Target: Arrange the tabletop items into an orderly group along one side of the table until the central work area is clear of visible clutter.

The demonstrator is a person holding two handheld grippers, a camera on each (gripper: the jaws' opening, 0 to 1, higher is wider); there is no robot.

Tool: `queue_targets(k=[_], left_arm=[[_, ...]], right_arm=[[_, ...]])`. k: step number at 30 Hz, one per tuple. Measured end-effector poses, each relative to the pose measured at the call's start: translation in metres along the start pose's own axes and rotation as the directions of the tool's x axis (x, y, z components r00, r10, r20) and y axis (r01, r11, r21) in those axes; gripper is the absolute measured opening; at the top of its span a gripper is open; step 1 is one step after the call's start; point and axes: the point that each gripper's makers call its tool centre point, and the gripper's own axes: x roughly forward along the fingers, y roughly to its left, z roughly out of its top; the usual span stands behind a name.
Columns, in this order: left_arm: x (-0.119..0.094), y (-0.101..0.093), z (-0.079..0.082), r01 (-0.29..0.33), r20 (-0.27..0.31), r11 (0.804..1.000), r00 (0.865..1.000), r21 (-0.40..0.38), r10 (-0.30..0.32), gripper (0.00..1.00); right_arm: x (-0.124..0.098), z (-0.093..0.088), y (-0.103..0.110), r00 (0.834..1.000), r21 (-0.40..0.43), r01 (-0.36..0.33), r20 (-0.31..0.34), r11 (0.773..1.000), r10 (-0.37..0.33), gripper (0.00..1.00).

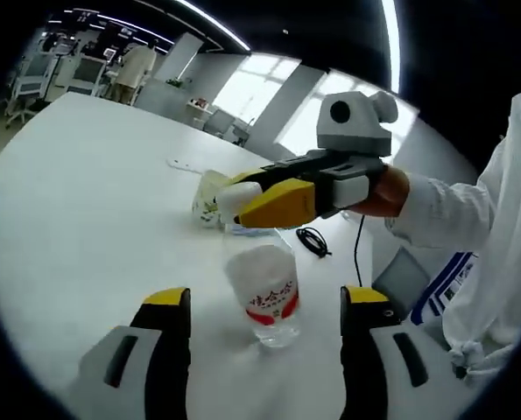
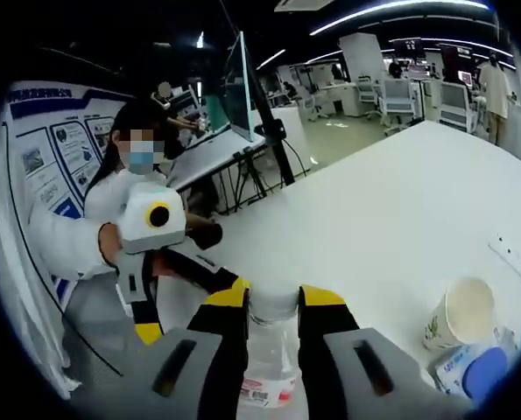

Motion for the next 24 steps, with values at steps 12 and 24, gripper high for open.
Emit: queue_targets(k=[12, 24], left_arm=[[0.034, -0.014, -0.014, 0.154, -0.106, 0.976, 0.985, 0.156, -0.138, 0.6], [0.066, -0.026, -0.033, 0.294, -0.232, 0.926, 0.943, 0.237, -0.24, 0.52]], right_arm=[[-0.033, -0.004, 0.003, 0.994, -0.02, -0.084, 0.063, 0.996, 0.085, 0.18], [-0.051, -0.009, 0.014, 0.983, -0.061, -0.158, 0.082, 0.986, 0.162, 0.18]])
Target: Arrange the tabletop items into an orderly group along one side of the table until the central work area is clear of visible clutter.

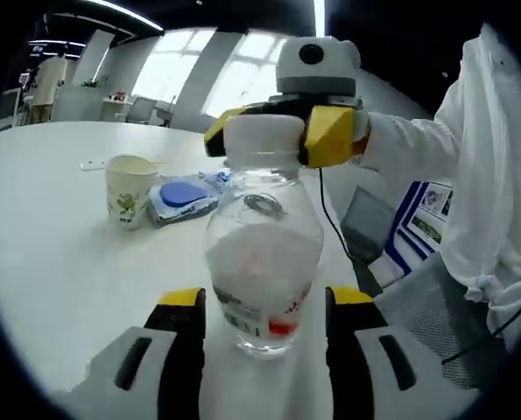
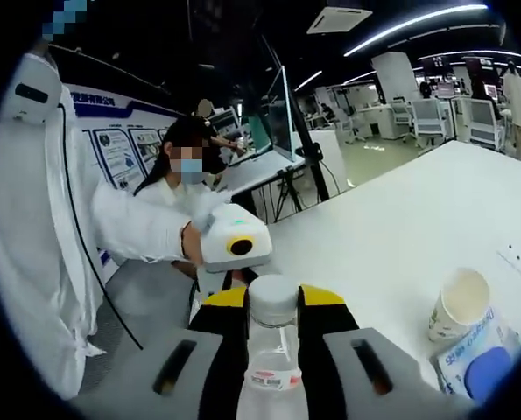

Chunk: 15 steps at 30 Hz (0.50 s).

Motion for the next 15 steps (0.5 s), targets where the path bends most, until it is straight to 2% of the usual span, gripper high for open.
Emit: queue_targets(k=[4, 6, 15], left_arm=[[0.0045, -0.0031, 0.0001, 0.035, -0.015, 0.999, 0.999, 0.032, -0.034, 0.42], [0.0068, -0.0022, 0.0017, 0.031, -0.015, 0.998, 0.999, 0.056, -0.03, 0.42], [0.0043, 0.0023, 0.0028, -0.008, -0.029, 0.998, 1.0, 0.064, 0.01, 0.41]], right_arm=[[-0.0046, -0.001, -0.0011, 1.0, 0.003, -0.008, 0.01, 1.0, 0.008, 0.18], [-0.007, -0.0015, -0.0024, 1.0, 0.007, -0.007, 0.016, 1.0, 0.007, 0.18], [-0.0032, 0.0017, 0.0006, 0.999, -0.004, -0.024, 0.023, 1.0, 0.024, 0.18]])
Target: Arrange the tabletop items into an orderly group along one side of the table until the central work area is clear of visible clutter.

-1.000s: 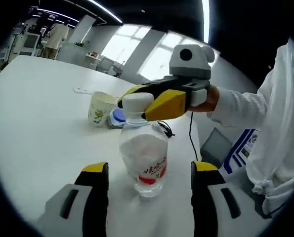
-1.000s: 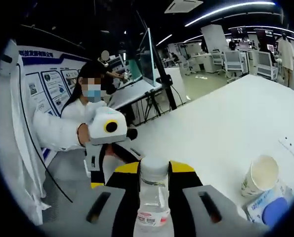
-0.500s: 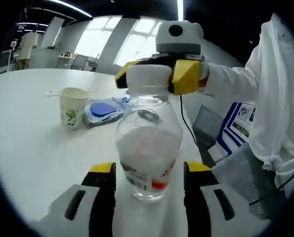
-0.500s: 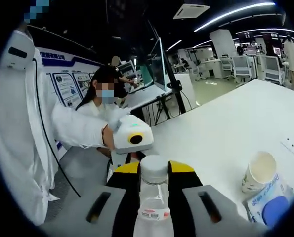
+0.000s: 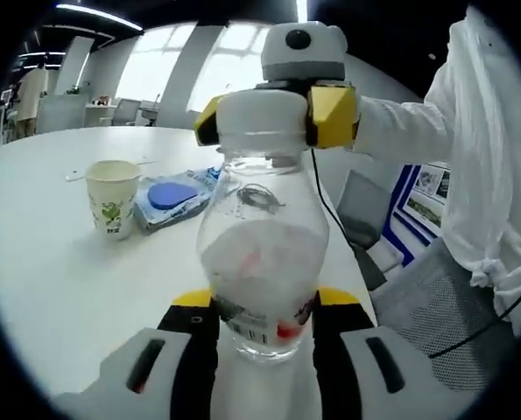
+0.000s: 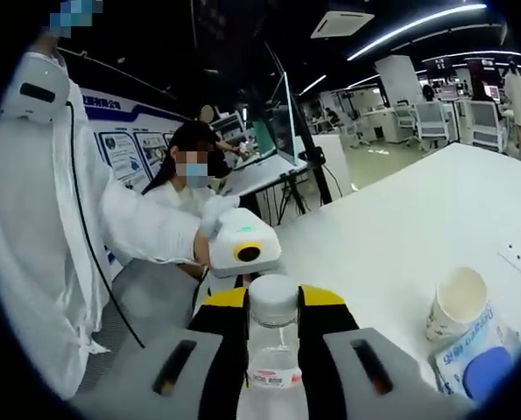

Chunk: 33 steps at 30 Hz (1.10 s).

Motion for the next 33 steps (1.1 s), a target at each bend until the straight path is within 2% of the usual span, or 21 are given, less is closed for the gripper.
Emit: queue_targets(k=[5, 9, 13, 18, 24, 33], left_arm=[[-0.011, 0.008, 0.007, -0.036, 0.017, 0.999, 0.999, -0.002, 0.036, 0.4], [-0.02, 0.016, 0.019, -0.085, 0.031, 0.996, 0.996, 0.01, 0.085, 0.4], [-0.03, 0.029, 0.029, -0.135, 0.027, 0.99, 0.991, 0.049, 0.134, 0.4], [-0.04, 0.04, 0.044, -0.163, 0.025, 0.982, 0.987, 0.092, 0.162, 0.4], [-0.047, 0.061, 0.06, -0.201, 0.042, 0.972, 0.979, 0.119, 0.198, 0.4], [-0.047, 0.092, 0.074, -0.247, 0.057, 0.959, 0.969, 0.137, 0.241, 0.4]], right_arm=[[0.003, 0.012, -0.001, 1.0, -0.016, -0.009, 0.022, 1.0, 0.009, 0.18], [0.006, 0.027, -0.003, 0.999, -0.068, -0.02, 0.031, 0.997, 0.022, 0.18], [0.006, 0.04, -0.006, 0.999, -0.116, -0.022, 0.031, 0.993, 0.025, 0.18], [0.005, 0.056, -0.01, 0.999, -0.16, -0.022, 0.042, 0.987, 0.029, 0.19], [0.006, 0.075, -0.024, 0.999, -0.223, -0.009, 0.042, 0.975, 0.018, 0.19], [0.008, 0.085, -0.048, 1.0, -0.298, 0.009, 0.015, 0.955, -0.005, 0.19]])
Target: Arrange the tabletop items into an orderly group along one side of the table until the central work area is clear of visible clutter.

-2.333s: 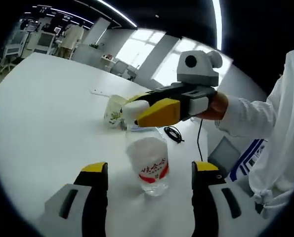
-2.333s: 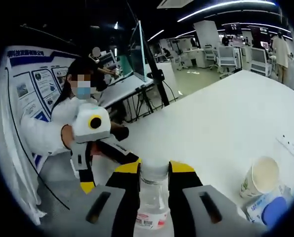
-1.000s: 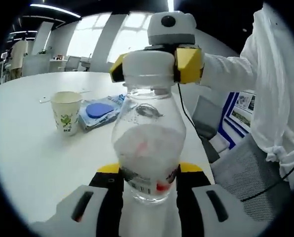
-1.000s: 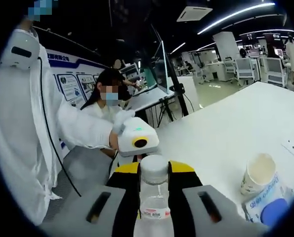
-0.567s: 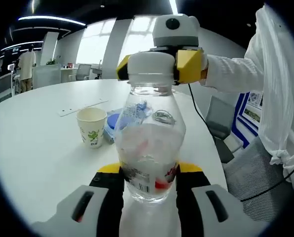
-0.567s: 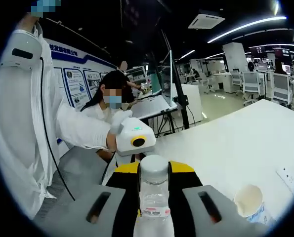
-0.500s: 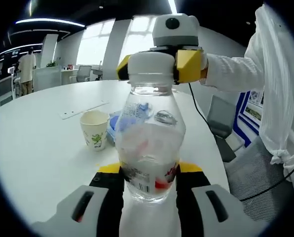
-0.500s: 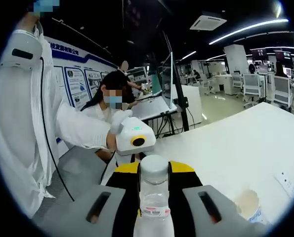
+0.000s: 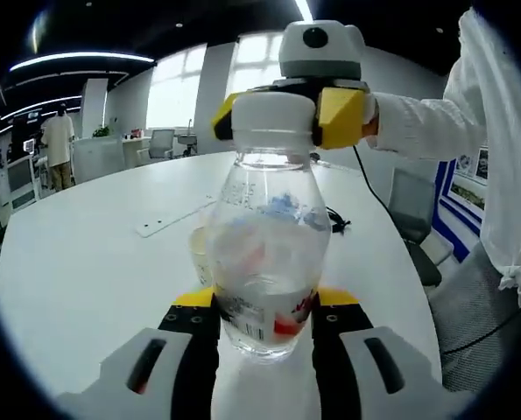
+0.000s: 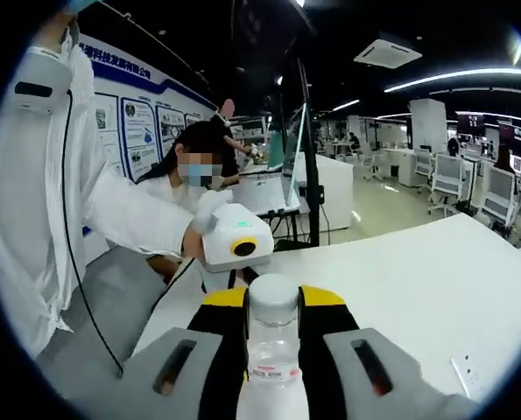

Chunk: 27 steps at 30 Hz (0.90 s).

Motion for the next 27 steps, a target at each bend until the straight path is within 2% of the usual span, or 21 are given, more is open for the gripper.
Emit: queue_targets(k=[10, 18, 27], left_arm=[[0.014, 0.032, 0.003, -0.02, -0.004, 0.999, 1.0, 0.024, 0.02, 0.4], [0.025, 0.055, -0.004, -0.04, -0.013, 0.999, 0.999, 0.026, 0.04, 0.4], [0.037, 0.072, -0.012, -0.06, -0.009, 0.998, 0.998, 0.02, 0.06, 0.4]], right_arm=[[-0.001, -0.005, -0.031, 0.999, -0.055, 0.04, -0.013, 0.998, -0.041, 0.19], [0.002, -0.017, -0.055, 0.997, -0.096, 0.059, -0.043, 0.994, -0.064, 0.19], [0.005, -0.029, -0.073, 0.995, -0.121, 0.067, -0.065, 0.99, -0.076, 0.19]])
